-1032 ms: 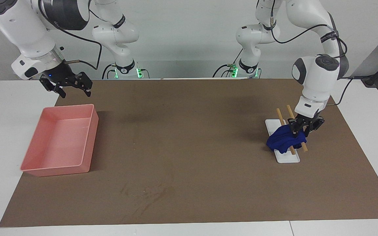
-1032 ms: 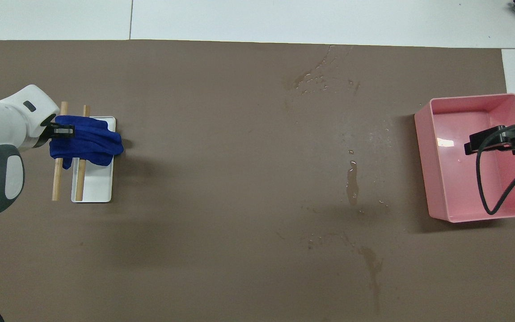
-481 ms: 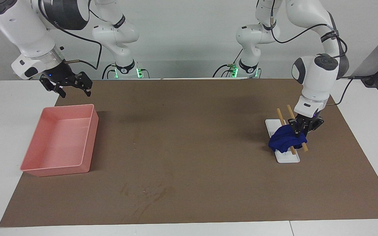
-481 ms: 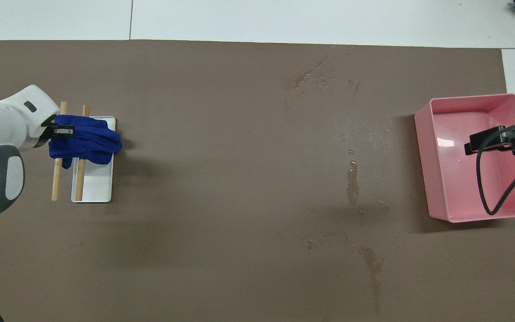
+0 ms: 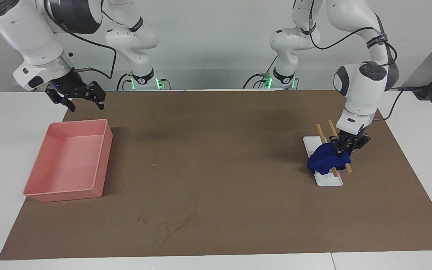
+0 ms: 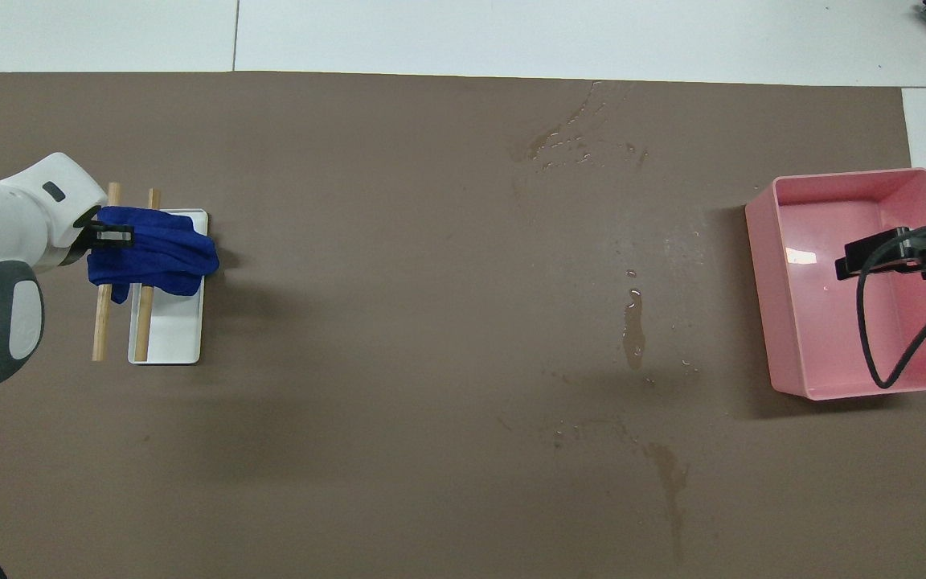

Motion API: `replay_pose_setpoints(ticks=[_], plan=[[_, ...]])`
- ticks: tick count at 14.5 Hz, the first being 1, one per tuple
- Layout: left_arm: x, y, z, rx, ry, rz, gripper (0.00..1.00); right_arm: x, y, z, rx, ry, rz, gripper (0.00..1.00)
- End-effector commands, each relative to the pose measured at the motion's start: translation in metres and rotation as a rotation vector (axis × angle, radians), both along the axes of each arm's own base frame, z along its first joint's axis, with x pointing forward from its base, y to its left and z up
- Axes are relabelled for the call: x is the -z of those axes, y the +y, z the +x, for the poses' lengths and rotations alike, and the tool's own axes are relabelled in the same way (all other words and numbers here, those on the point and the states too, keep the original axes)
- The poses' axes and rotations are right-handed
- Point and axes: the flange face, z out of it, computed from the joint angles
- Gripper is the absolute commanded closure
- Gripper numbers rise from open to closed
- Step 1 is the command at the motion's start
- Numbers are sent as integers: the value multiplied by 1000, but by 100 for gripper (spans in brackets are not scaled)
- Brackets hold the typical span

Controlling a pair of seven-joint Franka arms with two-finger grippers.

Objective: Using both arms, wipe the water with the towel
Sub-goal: 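Grasp the blue cloth with the left gripper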

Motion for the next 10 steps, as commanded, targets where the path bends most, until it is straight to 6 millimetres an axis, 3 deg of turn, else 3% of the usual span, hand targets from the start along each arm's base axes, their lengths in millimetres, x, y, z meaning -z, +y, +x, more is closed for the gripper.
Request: replay_pose_setpoints(ticks=[1, 4, 6, 8, 9, 10], plan=[[-8, 6, -2, -7, -29, 21, 37, 2, 1, -8, 3, -12, -5, 0], [-8, 6, -2, -7, -30, 21, 37, 3, 1, -8, 3, -9, -4, 0], [-9, 4, -1, -7, -34, 20, 49, 2, 1, -9, 3, -11, -4, 0], [-9, 5, 0, -8, -34, 20, 71, 2, 1, -9, 3, -11, -4, 0], [-9, 5, 0, -8, -34, 20, 92, 2, 1, -9, 3, -11, -4, 0], [-10, 4, 0, -7, -34, 21, 100, 2, 1, -9, 3, -11, -4, 0]])
